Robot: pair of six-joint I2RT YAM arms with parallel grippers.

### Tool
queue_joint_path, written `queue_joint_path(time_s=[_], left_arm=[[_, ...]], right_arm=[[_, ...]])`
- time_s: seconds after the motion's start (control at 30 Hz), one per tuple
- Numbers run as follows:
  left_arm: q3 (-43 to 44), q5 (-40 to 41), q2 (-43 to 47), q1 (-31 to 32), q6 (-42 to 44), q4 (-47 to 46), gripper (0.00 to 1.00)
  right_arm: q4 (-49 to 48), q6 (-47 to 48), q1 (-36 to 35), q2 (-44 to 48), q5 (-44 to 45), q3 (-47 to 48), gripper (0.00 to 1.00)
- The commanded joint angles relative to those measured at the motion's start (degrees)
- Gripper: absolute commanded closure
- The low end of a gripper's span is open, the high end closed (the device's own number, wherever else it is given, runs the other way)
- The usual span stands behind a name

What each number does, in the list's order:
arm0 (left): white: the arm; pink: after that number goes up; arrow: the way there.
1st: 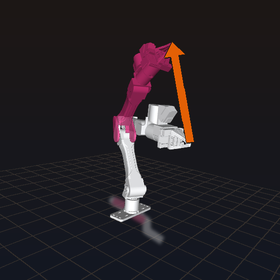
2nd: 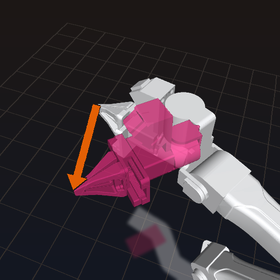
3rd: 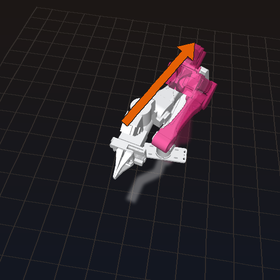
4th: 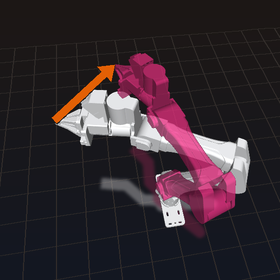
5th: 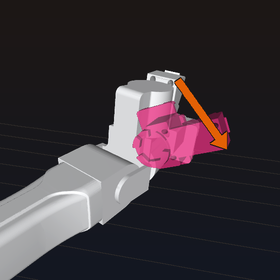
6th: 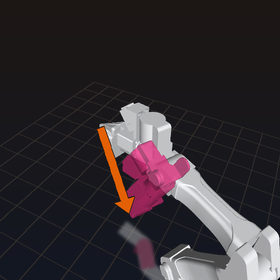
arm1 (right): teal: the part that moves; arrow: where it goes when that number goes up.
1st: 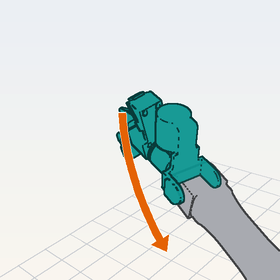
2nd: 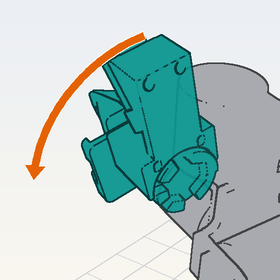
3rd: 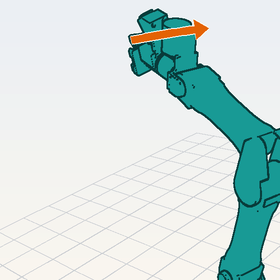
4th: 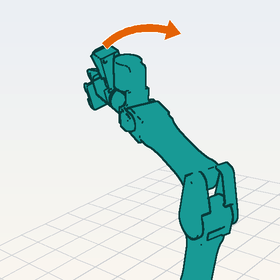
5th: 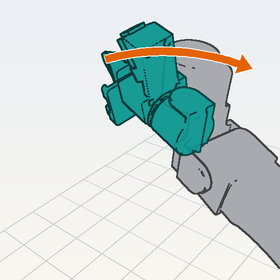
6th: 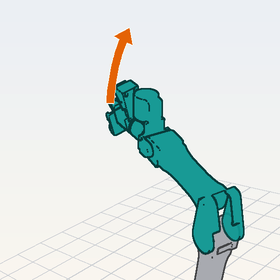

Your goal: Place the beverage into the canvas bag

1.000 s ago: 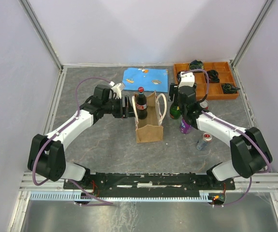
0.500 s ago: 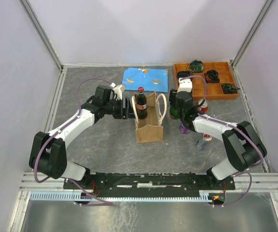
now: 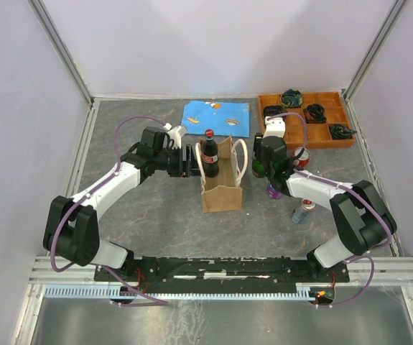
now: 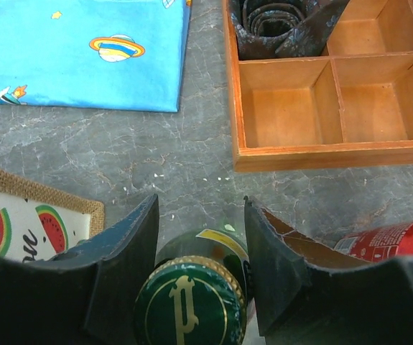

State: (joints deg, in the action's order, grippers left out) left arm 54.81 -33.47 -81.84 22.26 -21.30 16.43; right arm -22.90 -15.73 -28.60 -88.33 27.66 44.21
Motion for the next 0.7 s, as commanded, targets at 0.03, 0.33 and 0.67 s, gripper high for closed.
queue_joint_path(time_s=[0.03,0.33,0.67], left_arm=[[2.12,-0.8,0.23,-0.03,3.28,-0.14,0.28],[1.8,-0.8,0.43,-0.04,2.93,-1.08,0.28],[1.05,-0.97,0.84,-0.03,2.47,-2.0,0.28]], right_arm=[[3.77,3.24,0.13,4.98,0.8,7.11,1.0],[11.09,7.62,0.12,6.56,-1.87,21.52,1.0],[14.14,8.35,-0.34,6.9,-8.67,35.77,1.0]])
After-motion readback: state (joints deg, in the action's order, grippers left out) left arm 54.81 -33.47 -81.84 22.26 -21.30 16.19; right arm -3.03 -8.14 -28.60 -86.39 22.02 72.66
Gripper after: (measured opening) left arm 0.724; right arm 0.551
